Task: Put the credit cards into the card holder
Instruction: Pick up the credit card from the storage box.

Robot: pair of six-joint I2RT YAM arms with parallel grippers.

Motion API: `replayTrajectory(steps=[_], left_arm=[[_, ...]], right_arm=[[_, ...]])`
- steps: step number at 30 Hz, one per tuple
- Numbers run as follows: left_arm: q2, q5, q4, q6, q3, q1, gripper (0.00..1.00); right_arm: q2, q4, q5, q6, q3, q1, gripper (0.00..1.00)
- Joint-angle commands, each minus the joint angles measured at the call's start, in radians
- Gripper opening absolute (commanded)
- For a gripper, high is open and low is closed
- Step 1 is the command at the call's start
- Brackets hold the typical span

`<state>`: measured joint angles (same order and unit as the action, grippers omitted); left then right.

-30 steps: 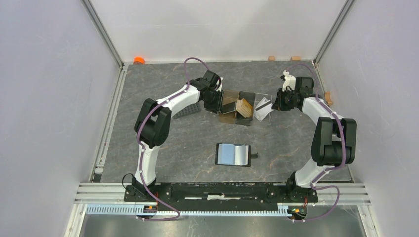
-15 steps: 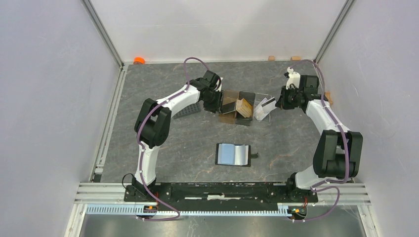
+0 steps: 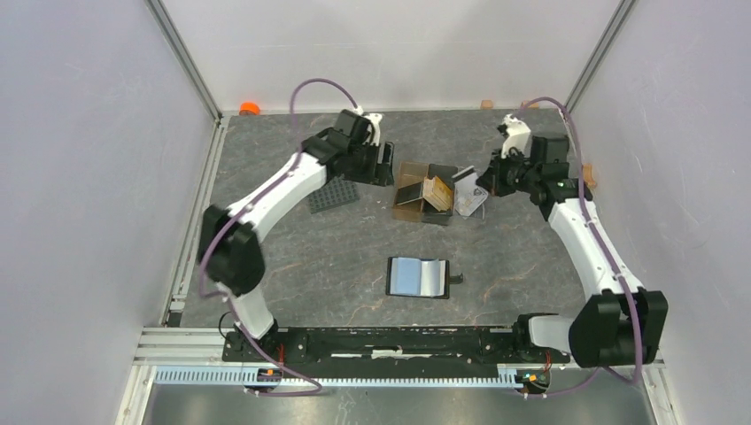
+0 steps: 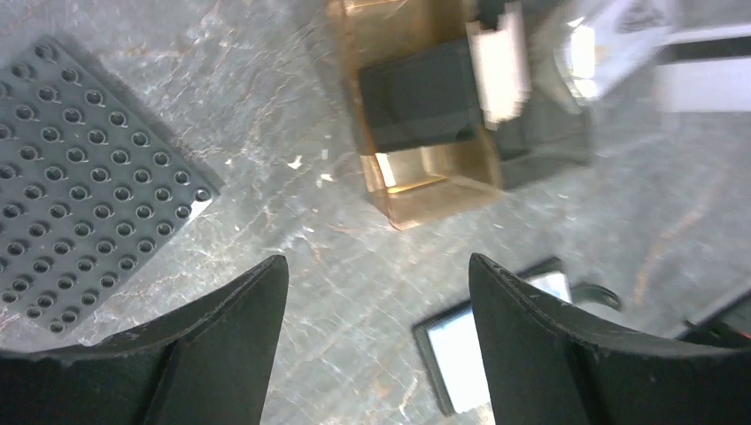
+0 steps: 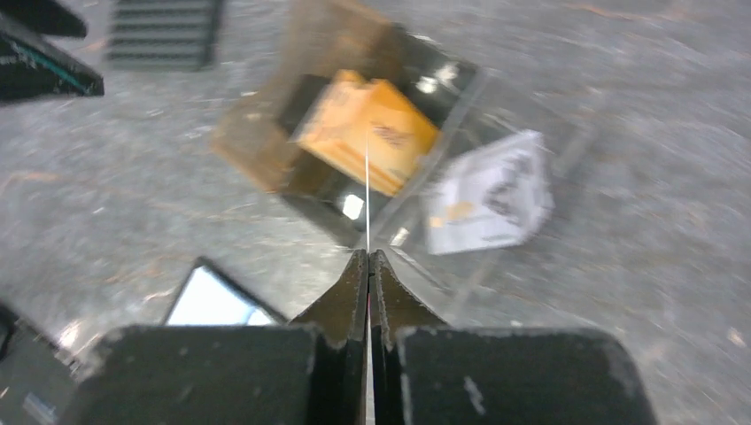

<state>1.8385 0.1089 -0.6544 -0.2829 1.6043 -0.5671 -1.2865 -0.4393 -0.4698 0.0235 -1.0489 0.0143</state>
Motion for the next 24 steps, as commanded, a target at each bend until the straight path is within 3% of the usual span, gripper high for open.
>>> replayTrajectory(steps=[1, 10, 20, 22, 24], left_arm=[[-0.284, 0.162, 0.093, 0.071, -0.145, -0.001, 0.81], [-0.619, 0.462, 0.122, 0.198, -0.535, -0.033, 0.81], [-0.705, 0.564, 0.093, 0.249, -0.680, -0.174, 0.76], [-0.700, 0.549, 0.092, 0.246, -0.688, -0.199, 0.72], [-0.687, 0.573, 0.086, 0.245, -0.692, -0.221, 0.57]], right_arm=[[0.088, 0.027, -0.107, 0.052, 0.045, 0.135, 0.00], [0.178, 0.152, -0.391, 0.119, 0.233, 0.367, 0.00], [0.189, 0.302, -0.494, 0.236, 0.344, 0.595, 0.00], [0.185, 0.312, -0.502, 0.244, 0.344, 0.621, 0.00], [0.178, 0.314, -0.512, 0.246, 0.338, 0.632, 0.00]])
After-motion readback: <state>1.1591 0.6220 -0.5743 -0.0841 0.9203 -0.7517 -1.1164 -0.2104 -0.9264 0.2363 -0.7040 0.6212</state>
